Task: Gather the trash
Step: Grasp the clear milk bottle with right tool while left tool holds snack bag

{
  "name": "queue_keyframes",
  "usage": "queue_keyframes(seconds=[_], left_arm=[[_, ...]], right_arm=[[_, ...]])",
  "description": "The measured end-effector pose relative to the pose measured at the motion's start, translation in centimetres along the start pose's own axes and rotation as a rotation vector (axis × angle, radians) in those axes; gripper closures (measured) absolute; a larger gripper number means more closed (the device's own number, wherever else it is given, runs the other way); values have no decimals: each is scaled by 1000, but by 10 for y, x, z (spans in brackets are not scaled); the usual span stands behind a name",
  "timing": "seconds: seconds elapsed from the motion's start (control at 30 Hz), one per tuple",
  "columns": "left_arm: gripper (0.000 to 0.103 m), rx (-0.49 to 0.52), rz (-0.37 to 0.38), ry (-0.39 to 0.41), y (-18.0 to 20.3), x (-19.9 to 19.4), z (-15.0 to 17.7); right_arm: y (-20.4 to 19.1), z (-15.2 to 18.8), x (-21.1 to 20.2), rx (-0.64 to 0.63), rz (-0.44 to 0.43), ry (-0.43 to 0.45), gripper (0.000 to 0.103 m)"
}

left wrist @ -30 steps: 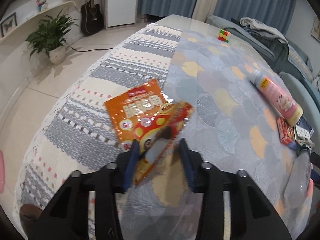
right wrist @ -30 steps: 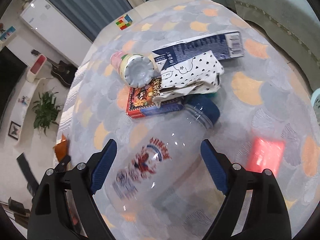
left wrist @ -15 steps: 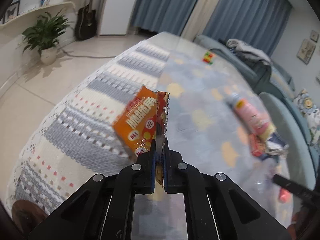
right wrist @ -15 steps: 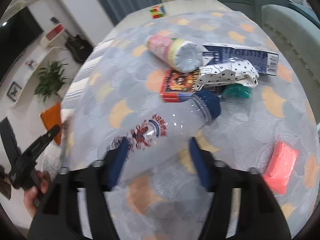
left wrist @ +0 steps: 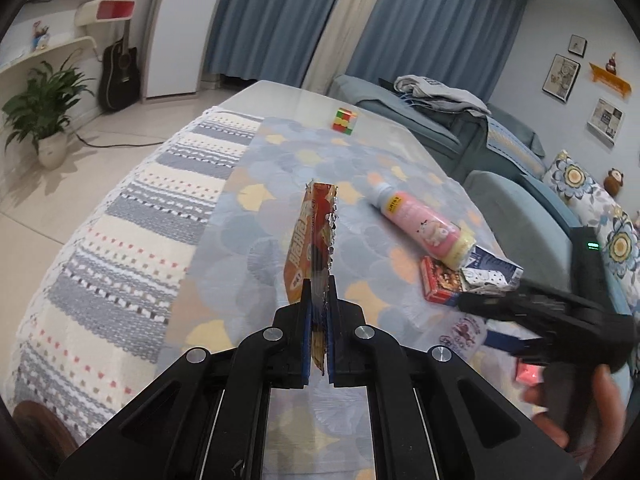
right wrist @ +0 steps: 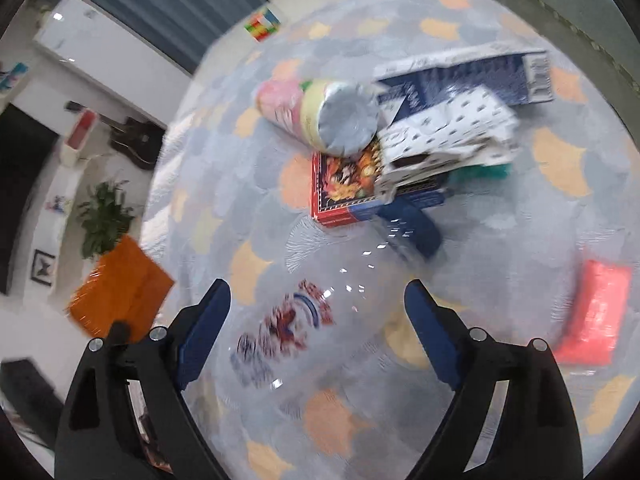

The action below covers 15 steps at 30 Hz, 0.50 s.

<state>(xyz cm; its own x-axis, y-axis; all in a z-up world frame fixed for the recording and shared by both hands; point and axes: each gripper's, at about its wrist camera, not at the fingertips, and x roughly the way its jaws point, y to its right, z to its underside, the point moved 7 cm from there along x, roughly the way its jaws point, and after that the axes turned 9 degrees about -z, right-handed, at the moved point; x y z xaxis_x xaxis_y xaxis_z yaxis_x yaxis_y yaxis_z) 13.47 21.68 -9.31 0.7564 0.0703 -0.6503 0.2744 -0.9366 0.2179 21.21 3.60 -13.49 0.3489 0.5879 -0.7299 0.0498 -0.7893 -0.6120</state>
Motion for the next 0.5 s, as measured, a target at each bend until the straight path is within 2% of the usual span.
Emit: queue_keyframes(seconds=[0.1,0.13,0.2,0.33,0.5], left_arm=[[100,-2,5,-2,-1,1,1],[100,-2,5,-2,-1,0,1],[100,-2,8,0,-1,-1,1],[100,-1,17,0,1,-3,0],[100,28,31,5,13,-8,1]], right_arm=[[-8,10,21,-35,30,-45,17],[-14,14,22,-93,58,-44,17],[-24,21,25,-179,54,-85,19],[-28,39,17,-309,49,-136,25],[-16,55,-6,-505,68,-188,31]])
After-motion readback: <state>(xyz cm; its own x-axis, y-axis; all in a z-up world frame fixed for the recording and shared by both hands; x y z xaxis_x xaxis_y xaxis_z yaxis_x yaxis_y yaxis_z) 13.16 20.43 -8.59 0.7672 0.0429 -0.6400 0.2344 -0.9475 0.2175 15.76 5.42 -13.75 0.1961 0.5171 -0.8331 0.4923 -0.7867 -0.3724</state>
